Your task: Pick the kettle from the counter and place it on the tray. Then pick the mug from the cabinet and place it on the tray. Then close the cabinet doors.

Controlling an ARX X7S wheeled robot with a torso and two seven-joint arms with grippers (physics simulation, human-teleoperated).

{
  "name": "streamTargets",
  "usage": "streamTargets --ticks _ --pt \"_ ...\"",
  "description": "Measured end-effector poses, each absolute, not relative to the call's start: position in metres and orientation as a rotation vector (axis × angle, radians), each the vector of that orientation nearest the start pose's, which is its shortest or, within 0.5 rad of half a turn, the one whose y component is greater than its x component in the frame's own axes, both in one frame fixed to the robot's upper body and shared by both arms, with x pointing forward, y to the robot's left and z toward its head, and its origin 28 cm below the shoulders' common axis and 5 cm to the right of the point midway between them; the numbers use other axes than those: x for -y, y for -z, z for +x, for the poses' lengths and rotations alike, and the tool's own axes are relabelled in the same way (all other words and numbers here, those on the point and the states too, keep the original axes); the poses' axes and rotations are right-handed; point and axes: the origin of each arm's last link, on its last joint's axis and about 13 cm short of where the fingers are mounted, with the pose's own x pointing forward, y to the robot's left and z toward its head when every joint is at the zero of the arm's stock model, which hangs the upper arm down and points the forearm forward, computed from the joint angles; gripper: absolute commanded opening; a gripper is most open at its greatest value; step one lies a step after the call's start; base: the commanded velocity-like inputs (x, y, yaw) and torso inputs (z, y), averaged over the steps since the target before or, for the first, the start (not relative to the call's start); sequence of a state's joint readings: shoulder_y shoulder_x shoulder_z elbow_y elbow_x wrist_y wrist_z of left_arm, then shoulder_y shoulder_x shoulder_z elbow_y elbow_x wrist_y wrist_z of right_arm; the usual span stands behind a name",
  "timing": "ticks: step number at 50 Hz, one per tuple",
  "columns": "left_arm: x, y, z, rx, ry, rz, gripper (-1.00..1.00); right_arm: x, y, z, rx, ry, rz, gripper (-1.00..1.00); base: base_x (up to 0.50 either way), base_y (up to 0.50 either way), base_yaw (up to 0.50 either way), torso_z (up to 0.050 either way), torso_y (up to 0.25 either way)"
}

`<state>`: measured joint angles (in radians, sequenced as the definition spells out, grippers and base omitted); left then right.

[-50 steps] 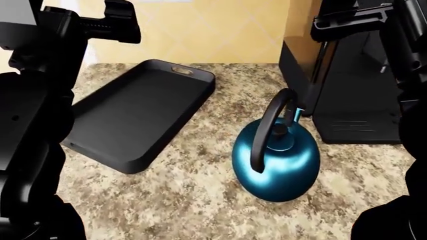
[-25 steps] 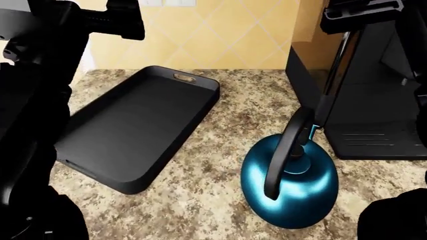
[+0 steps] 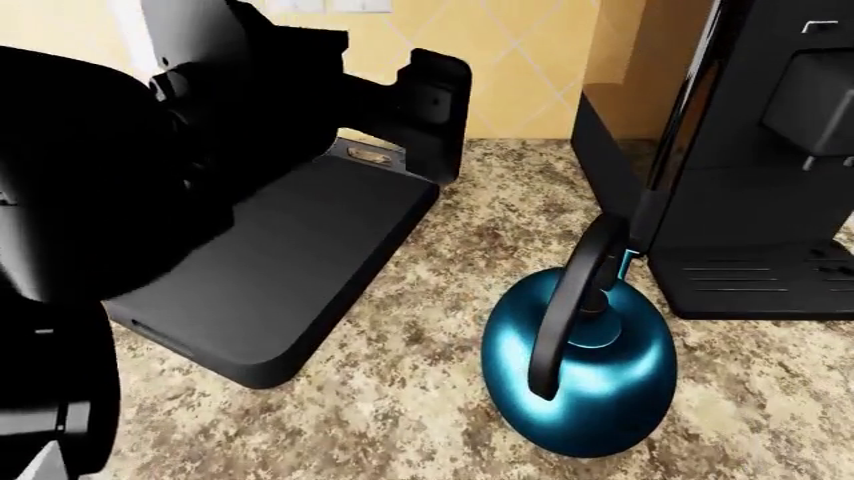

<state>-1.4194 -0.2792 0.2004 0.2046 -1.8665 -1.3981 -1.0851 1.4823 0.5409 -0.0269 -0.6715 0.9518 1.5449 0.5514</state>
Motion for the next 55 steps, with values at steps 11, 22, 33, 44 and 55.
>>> streamTargets --ticks 11,22,33,44,55 --pt "-0.159 -0.351 0.215 -0.166 0.706 0.107 1.00 0.153 -0.391 0.201 0.517 0.135 -0.331 1.00 0.00 0.00 0.00 0.000 0.000" --pt "-0.145 -0.351 0.206 -0.223 0.816 0.119 1.00 0.157 -0.388 0.197 0.509 0.160 -0.342 1.00 0.00 0.00 0.00 0.000 0.000" --pt "-0.133 -0.361 0.205 -0.222 0.865 0.094 1.00 0.160 -0.385 0.197 0.501 0.168 -0.347 1.00 0.00 0.00 0.00 0.000 0.000" --pt "-0.120 -0.351 0.214 -0.260 0.873 0.086 1.00 0.163 -0.381 0.195 0.496 0.174 -0.345 1.00 0.00 0.00 0.00 0.000 0.000" --pt "-0.111 -0.333 0.223 -0.314 0.869 0.095 1.00 0.166 -0.380 0.191 0.501 0.186 -0.344 1.00 0.00 0.00 0.00 0.000 0.000"
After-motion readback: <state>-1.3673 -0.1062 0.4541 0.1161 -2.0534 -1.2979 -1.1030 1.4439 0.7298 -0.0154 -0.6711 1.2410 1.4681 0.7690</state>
